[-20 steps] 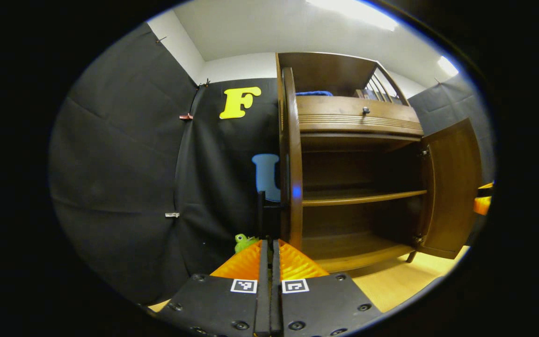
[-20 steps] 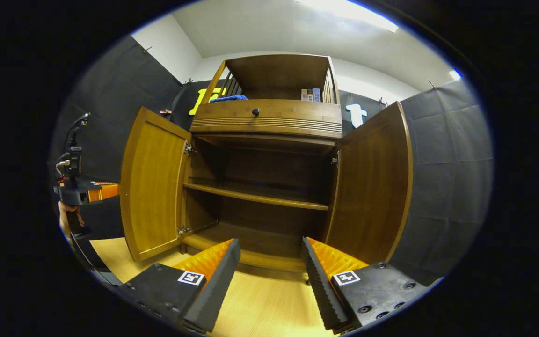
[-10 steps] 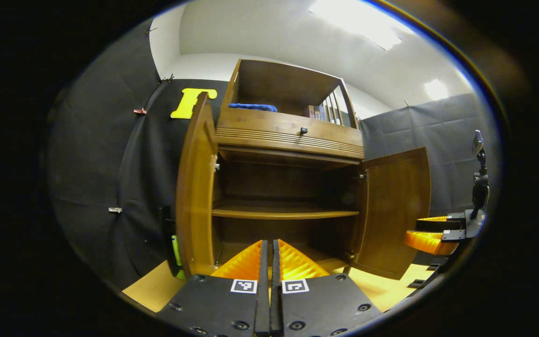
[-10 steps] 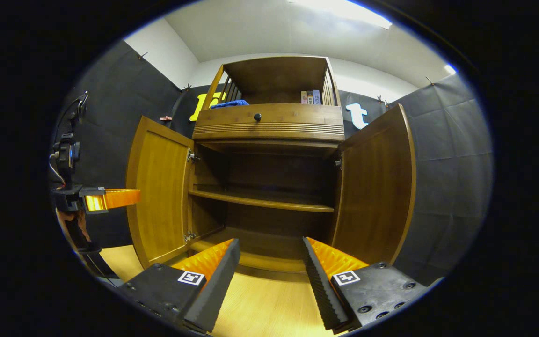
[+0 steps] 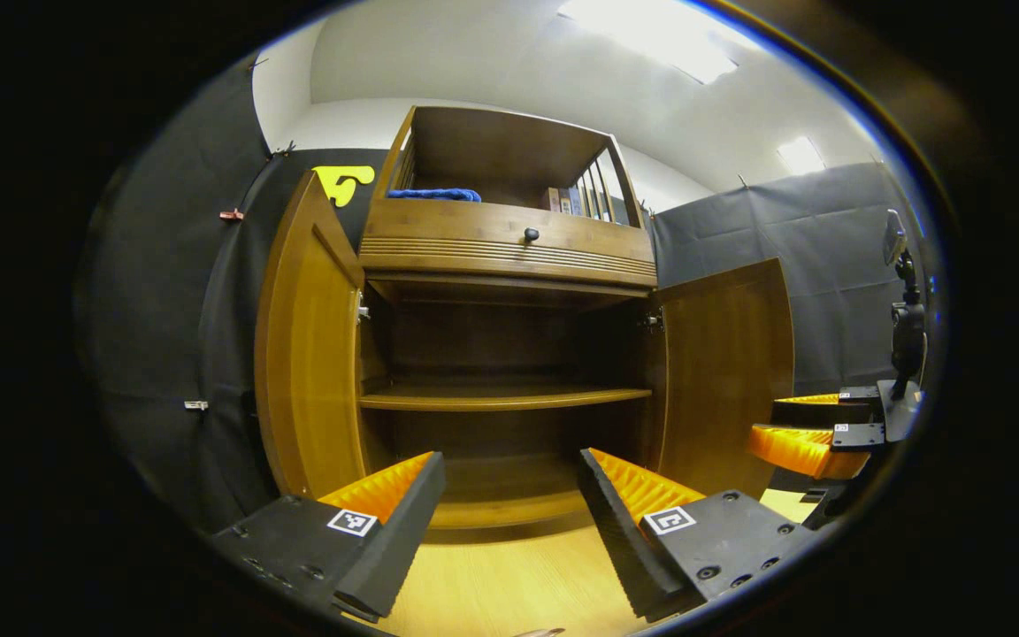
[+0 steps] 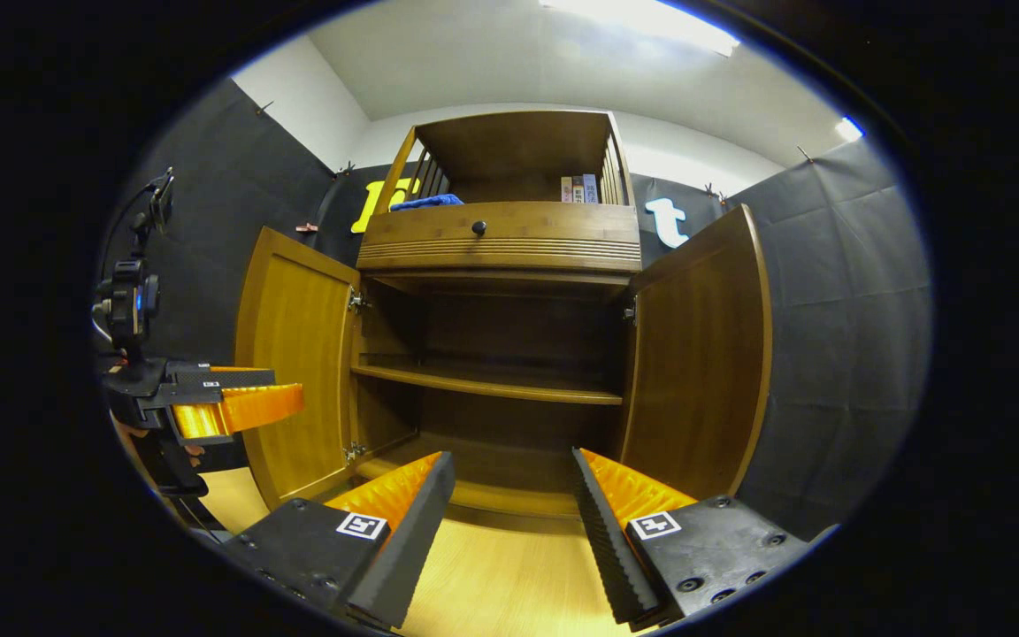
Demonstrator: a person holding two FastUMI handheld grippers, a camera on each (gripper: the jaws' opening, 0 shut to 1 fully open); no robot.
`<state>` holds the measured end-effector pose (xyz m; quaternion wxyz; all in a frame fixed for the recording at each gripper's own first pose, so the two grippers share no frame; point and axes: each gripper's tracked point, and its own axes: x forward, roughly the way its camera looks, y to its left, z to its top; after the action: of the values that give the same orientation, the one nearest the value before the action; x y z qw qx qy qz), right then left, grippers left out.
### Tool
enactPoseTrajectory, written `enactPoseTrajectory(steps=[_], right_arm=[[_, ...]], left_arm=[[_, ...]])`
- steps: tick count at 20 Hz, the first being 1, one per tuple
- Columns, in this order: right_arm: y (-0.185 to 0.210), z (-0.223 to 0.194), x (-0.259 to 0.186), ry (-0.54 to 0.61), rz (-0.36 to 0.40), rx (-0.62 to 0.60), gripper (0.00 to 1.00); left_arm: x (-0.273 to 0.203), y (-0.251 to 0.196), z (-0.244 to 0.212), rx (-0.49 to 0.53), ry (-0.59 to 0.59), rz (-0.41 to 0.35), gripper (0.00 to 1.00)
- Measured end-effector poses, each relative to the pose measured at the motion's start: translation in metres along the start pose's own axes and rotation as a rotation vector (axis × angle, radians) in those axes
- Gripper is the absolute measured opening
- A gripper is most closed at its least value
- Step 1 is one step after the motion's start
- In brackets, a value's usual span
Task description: Open the right door of the double-door shoe cabinet with the right hand, and open the left door with the left hand.
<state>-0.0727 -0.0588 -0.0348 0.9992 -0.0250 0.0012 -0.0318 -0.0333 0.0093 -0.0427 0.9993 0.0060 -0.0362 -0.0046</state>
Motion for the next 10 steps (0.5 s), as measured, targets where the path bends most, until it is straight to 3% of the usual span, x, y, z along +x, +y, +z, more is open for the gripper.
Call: enactPoseTrajectory(steps=[10], right_arm=[[-0.027, 0.015, -0.001, -0.023, -0.062, 0.037, 0.85]], left_arm=[[0.009, -0.011, 0.016, -0.015, -0.025, -0.001, 0.94]])
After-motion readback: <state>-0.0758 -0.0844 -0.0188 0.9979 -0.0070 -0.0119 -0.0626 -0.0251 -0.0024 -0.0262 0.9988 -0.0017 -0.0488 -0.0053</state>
